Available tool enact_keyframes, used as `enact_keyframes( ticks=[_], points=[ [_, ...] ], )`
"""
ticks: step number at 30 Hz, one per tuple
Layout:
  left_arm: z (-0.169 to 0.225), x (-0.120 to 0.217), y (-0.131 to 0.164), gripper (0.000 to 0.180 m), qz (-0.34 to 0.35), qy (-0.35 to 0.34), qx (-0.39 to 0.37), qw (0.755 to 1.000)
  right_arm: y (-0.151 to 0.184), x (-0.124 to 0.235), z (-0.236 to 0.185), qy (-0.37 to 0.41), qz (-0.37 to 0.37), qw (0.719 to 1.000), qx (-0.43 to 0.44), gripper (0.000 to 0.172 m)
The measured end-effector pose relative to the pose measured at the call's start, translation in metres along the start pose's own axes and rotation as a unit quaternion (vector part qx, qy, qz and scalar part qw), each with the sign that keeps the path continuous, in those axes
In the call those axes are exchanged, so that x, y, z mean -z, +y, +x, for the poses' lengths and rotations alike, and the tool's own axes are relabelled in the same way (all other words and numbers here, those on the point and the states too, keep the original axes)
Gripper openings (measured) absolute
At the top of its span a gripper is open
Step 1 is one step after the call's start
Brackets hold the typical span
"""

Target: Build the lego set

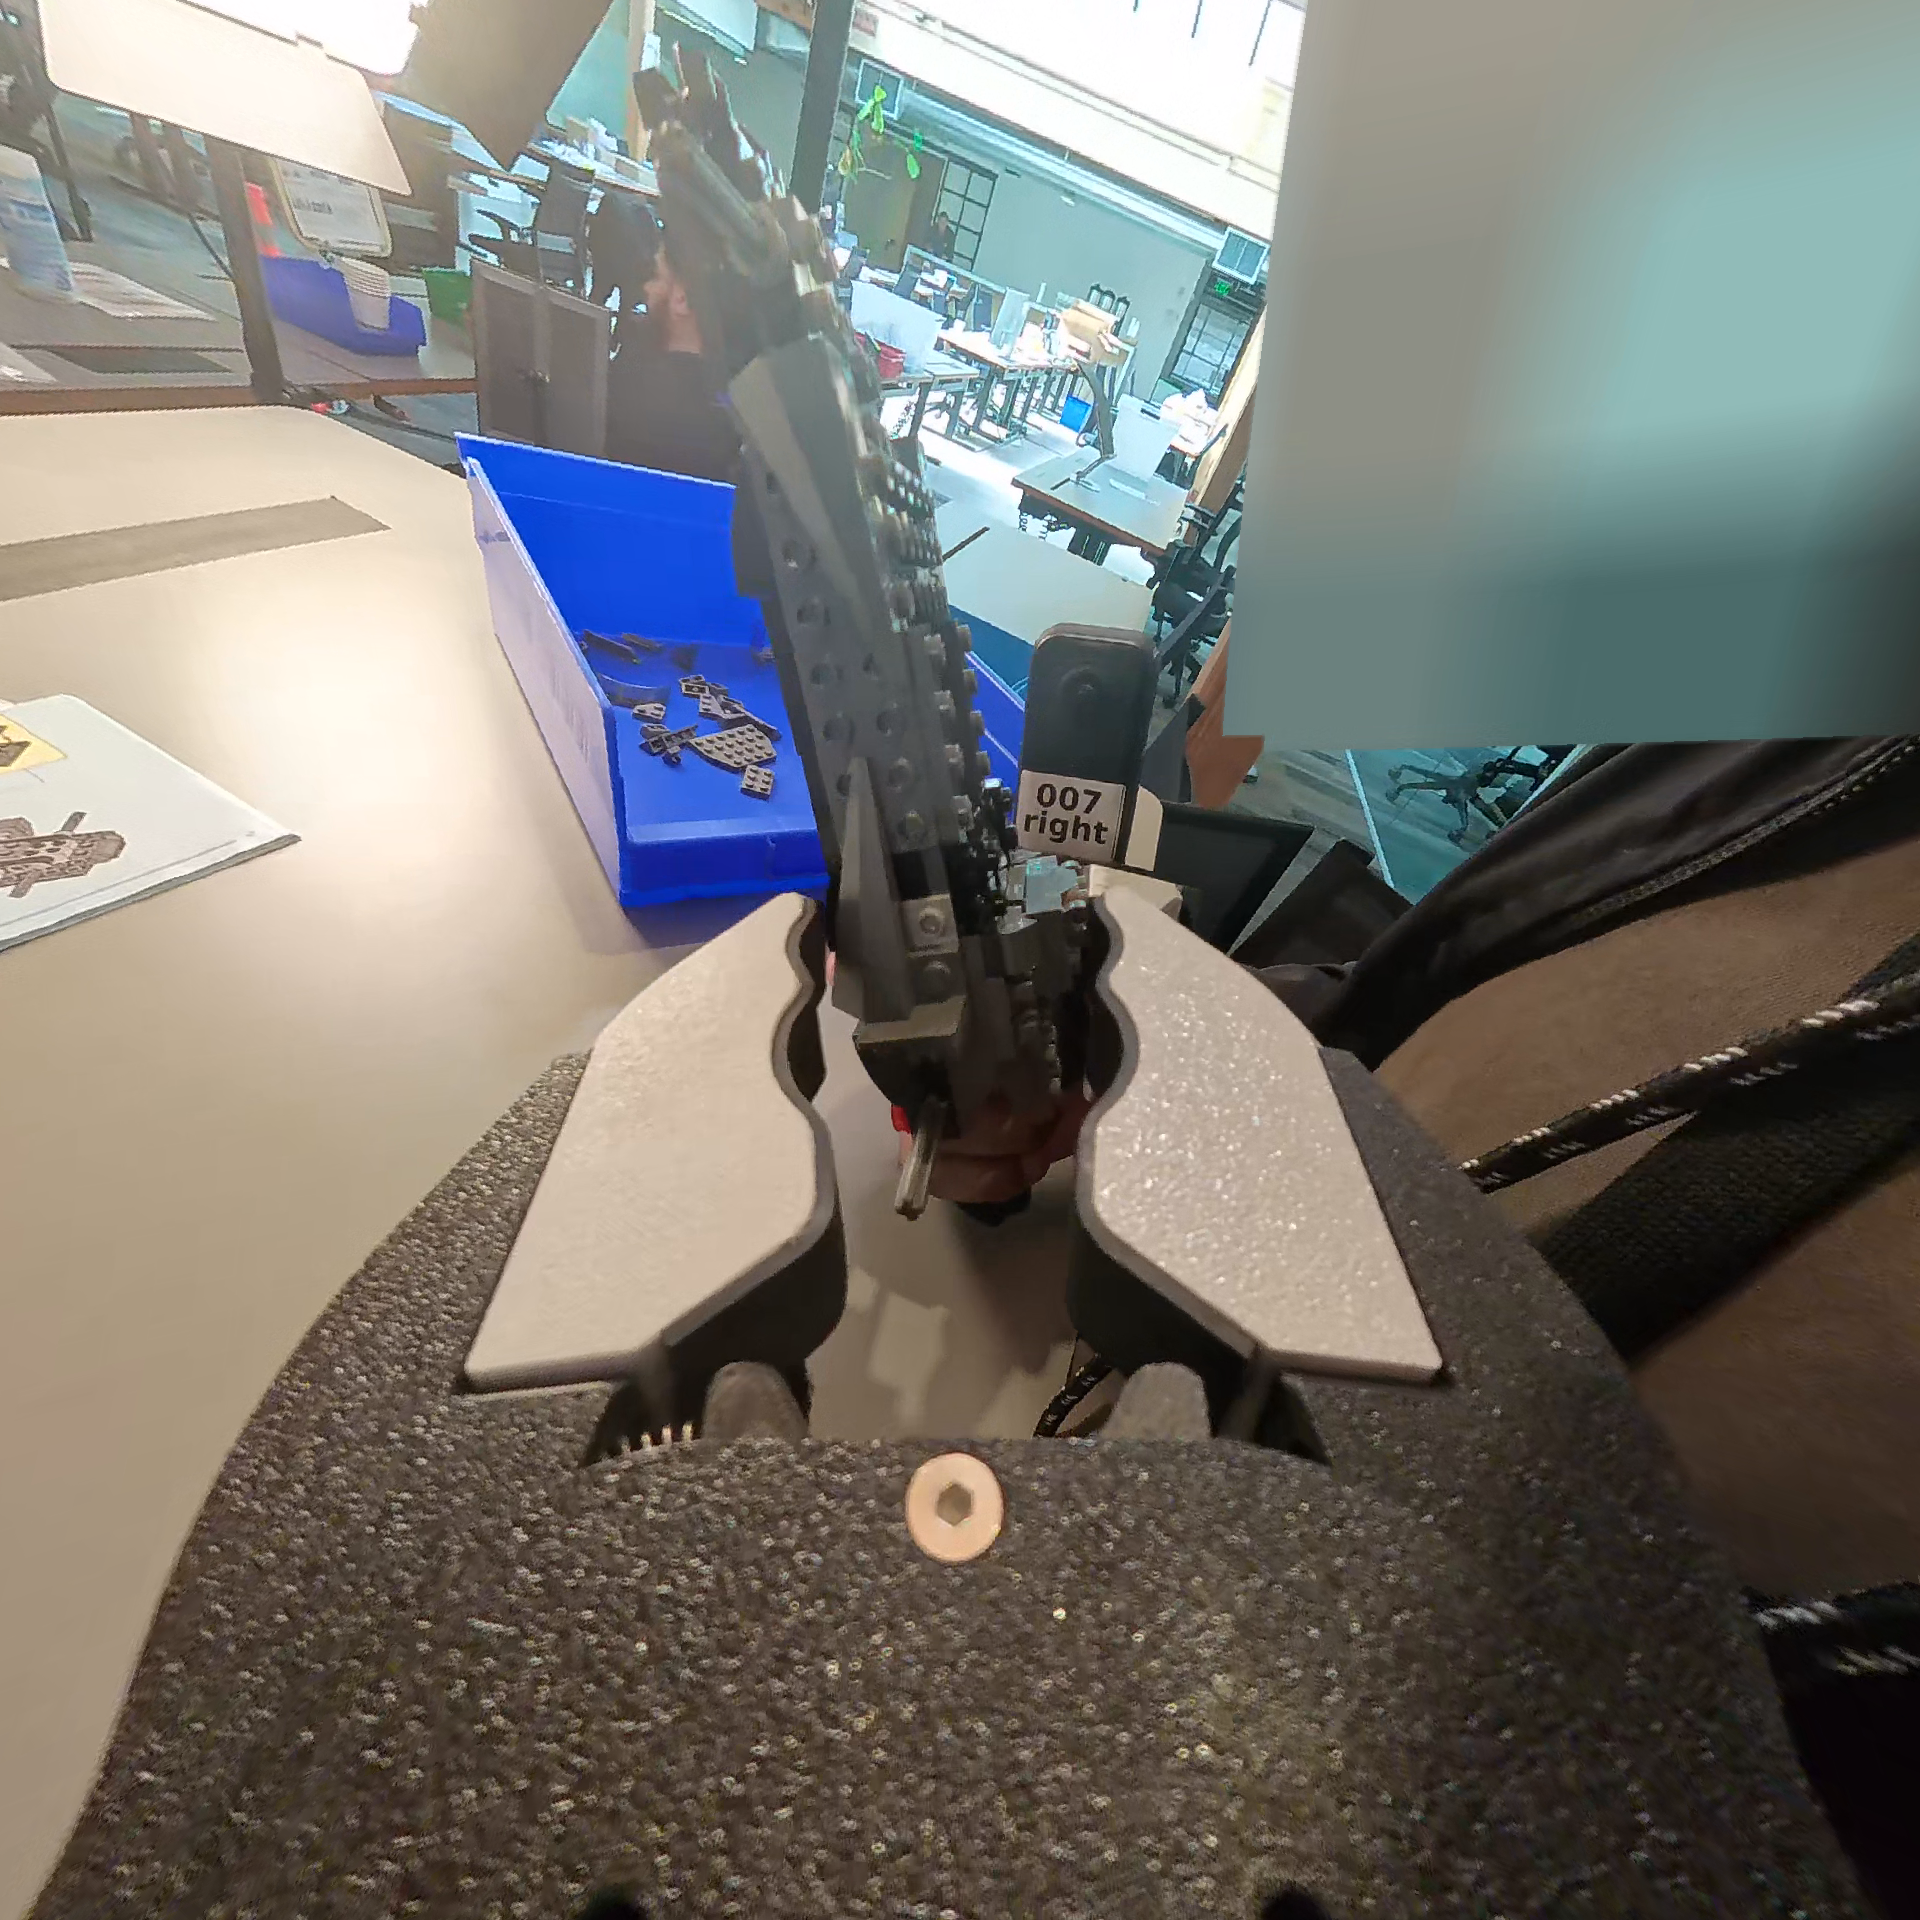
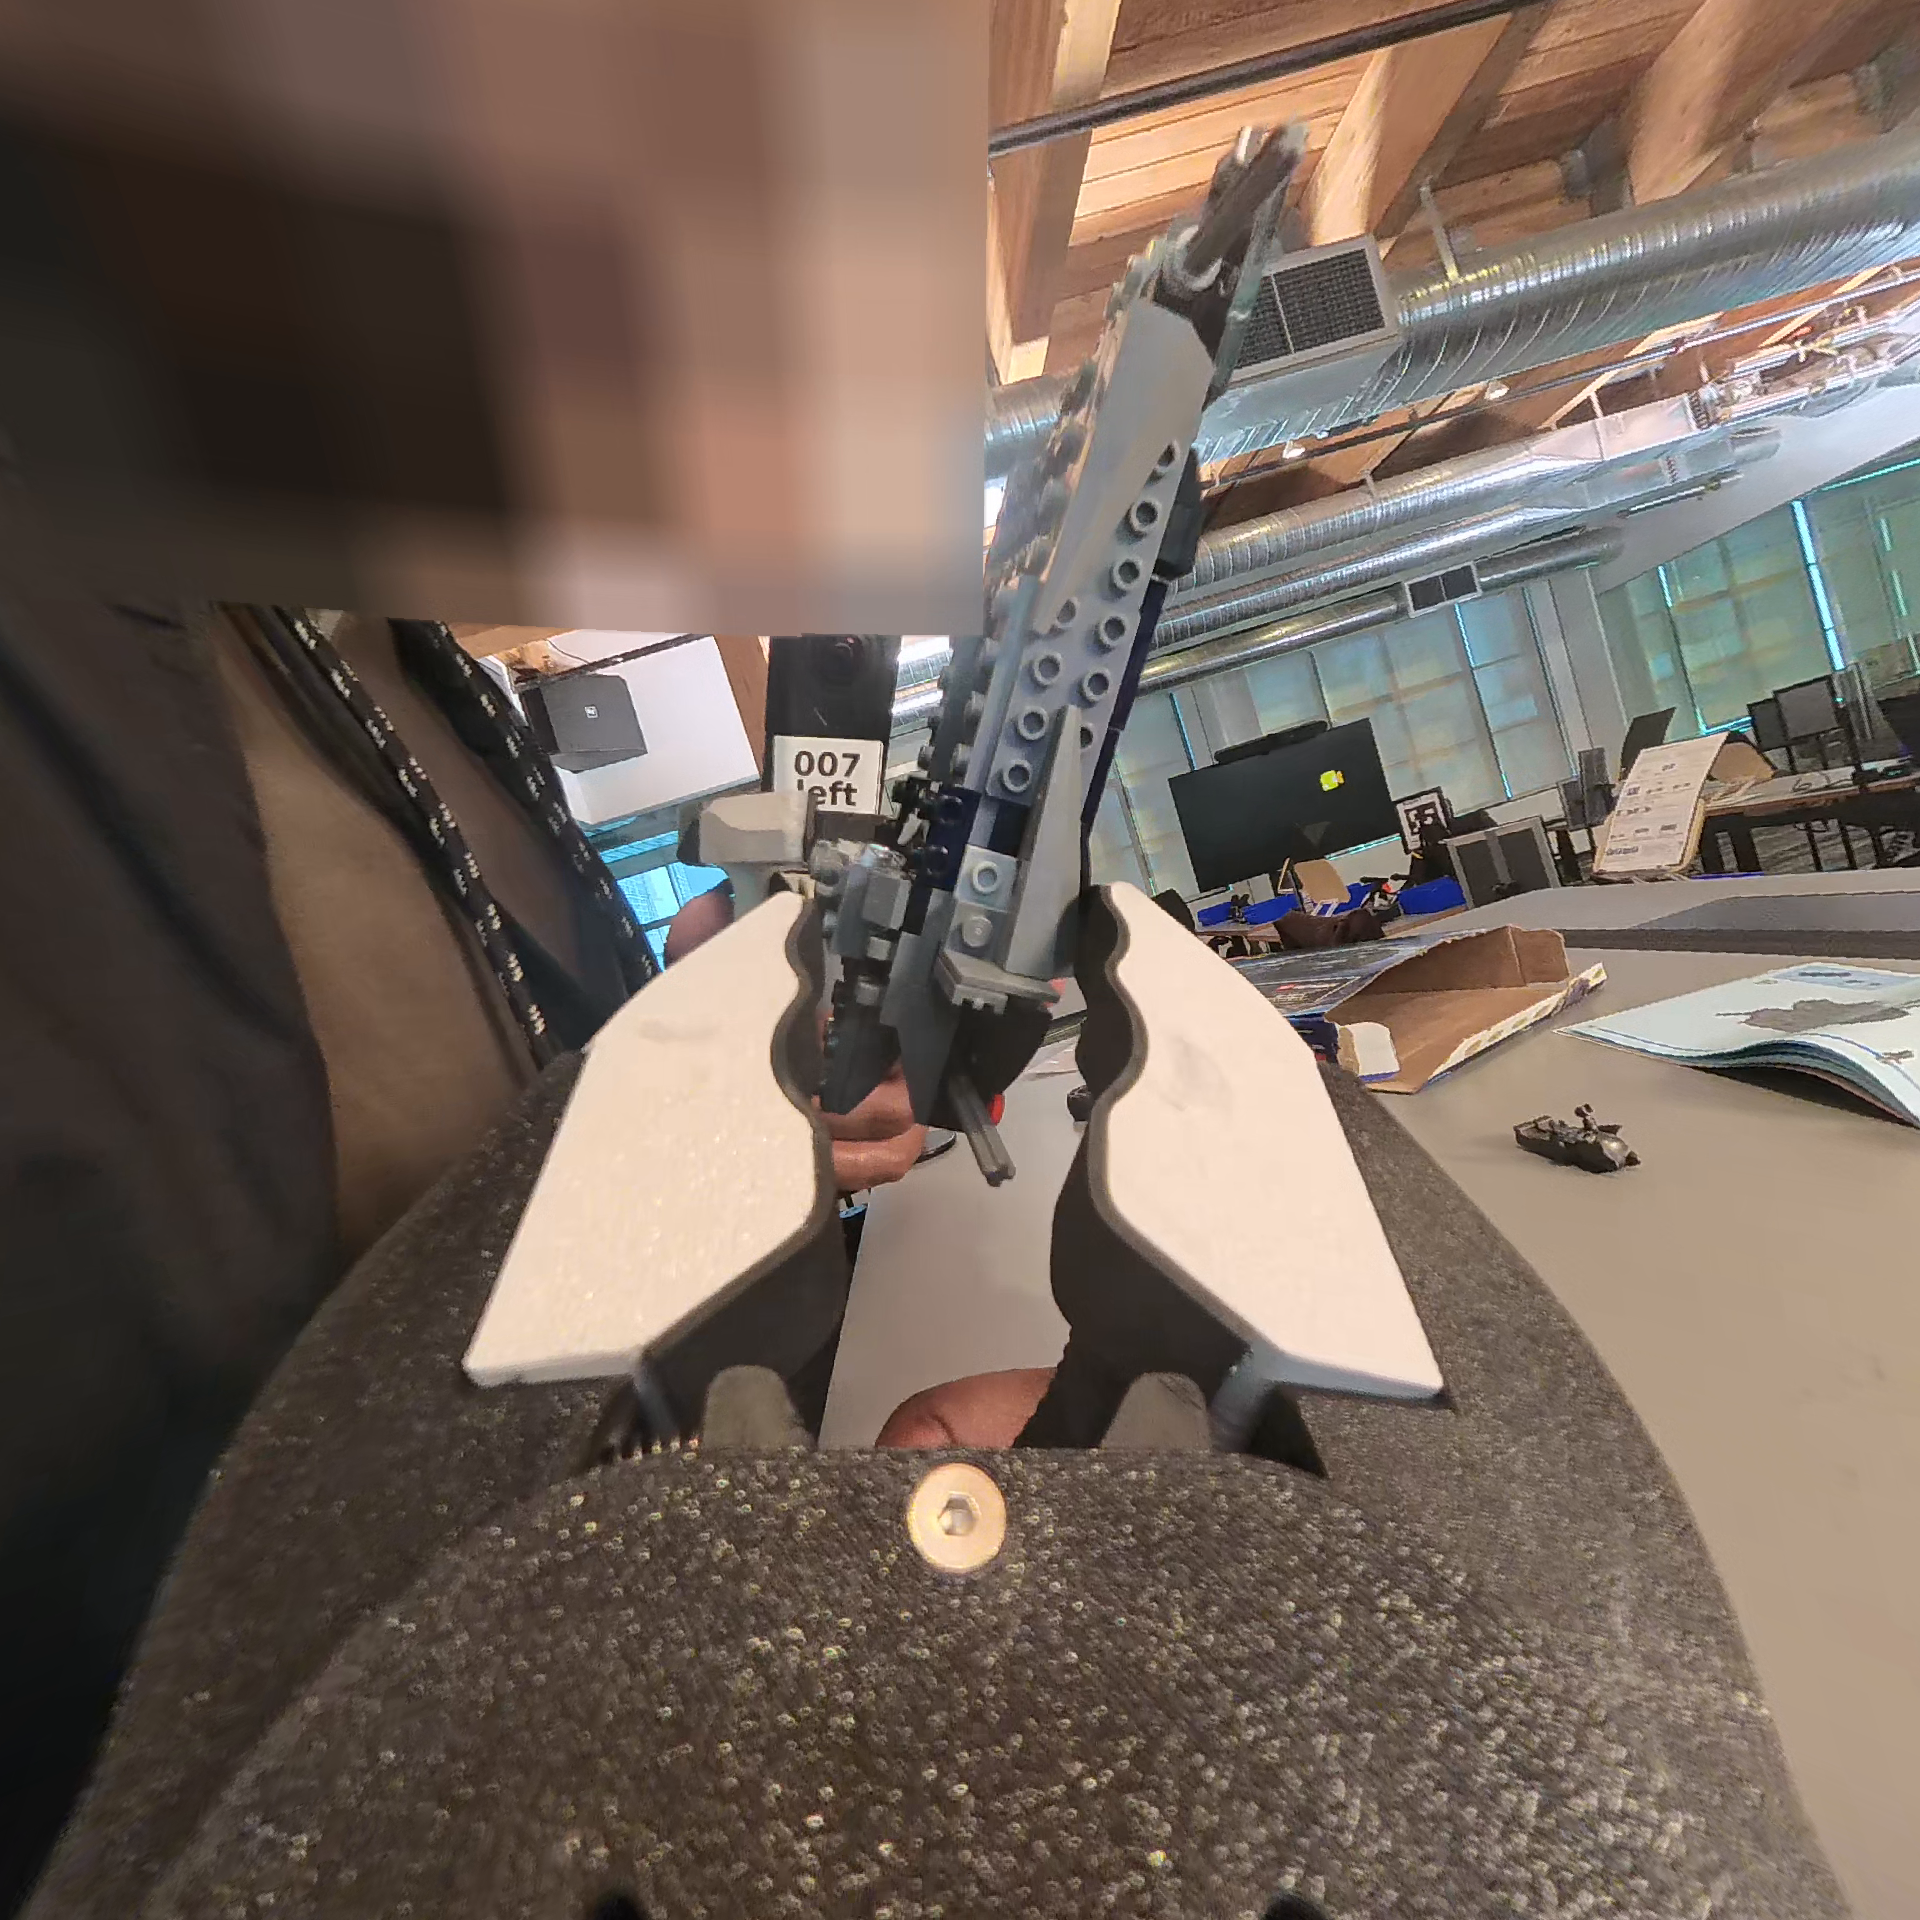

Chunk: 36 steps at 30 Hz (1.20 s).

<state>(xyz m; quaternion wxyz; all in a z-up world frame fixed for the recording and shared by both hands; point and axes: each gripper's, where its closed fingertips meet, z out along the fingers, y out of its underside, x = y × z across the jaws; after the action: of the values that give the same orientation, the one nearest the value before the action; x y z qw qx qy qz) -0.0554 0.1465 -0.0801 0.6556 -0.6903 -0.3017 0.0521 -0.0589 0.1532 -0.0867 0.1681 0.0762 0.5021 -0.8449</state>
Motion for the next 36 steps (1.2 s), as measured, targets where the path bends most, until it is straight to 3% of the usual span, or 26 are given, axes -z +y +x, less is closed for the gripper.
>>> enact_keyframes(
  ticks=[20,36],
  points=[
    [-0.0011,-0.0063,0.009,0.049,-0.036,-0.018,-0.029,0.999,-0.0034,0.0042,0.0006,0.002,0.006,1.0,0.0,0.047],
    [-0.0001,-0.0056,0.0077,0.048,-0.027,-0.011,-0.051,0.998,-0.0019,0.0042,-0.0008,0.0,0.002,1.0,-0.002,0.047]
  ],
)
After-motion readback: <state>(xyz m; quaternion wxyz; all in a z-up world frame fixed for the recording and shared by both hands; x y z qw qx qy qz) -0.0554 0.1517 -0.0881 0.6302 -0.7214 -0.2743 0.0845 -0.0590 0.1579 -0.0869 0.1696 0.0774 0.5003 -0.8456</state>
